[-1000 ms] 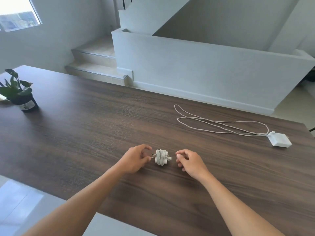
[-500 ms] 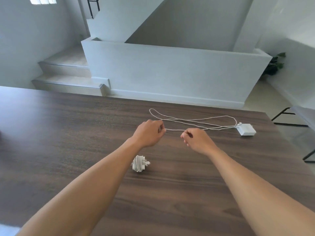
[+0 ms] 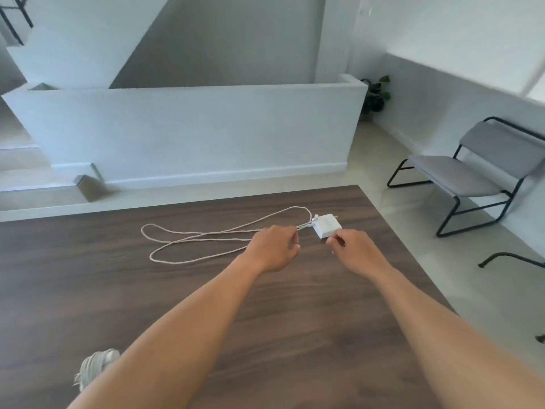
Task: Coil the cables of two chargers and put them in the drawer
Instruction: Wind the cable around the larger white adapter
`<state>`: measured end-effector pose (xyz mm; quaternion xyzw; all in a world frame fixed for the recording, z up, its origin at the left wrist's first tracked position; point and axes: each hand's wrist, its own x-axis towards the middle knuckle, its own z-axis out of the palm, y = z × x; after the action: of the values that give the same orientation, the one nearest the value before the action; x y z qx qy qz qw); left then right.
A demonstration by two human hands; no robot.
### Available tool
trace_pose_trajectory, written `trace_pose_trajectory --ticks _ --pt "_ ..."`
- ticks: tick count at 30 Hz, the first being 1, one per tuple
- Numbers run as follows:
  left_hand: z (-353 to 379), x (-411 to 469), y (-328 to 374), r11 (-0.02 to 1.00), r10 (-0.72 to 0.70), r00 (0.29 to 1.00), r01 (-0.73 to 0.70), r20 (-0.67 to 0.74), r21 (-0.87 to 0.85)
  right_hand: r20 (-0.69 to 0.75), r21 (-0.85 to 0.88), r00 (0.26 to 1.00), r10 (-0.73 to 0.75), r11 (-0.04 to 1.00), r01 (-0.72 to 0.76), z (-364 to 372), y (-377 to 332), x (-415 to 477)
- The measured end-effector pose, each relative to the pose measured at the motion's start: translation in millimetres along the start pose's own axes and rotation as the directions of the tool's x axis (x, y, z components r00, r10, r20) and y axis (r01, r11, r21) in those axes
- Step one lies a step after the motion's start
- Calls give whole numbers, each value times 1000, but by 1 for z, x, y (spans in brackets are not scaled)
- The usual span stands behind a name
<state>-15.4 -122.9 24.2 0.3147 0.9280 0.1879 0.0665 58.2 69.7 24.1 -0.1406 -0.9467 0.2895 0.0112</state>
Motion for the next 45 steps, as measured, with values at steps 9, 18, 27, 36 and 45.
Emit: trace_pose_trajectory --ticks 9,18,27,36,45 --pt "44 91 47 999 -33 997 32 64 16 10 8 1000 -19 1000 19 -22 72 57" --pt "78 129 44 964 -182 983 181 -11 197 98 52 995 -24 998 19 -11 92 105" --pt "76 143 38 965 -213 976 218 -48 143 146 84 987 -66 995 54 0 93 124" --pt "78 164 36 950 -79 989 36 128 309 200 68 976 -90 995 78 -7 109 128" --pt "24 153 54 959 -257 964 246 -69 -141 156 305 987 -46 952 -4 -31 67 125"
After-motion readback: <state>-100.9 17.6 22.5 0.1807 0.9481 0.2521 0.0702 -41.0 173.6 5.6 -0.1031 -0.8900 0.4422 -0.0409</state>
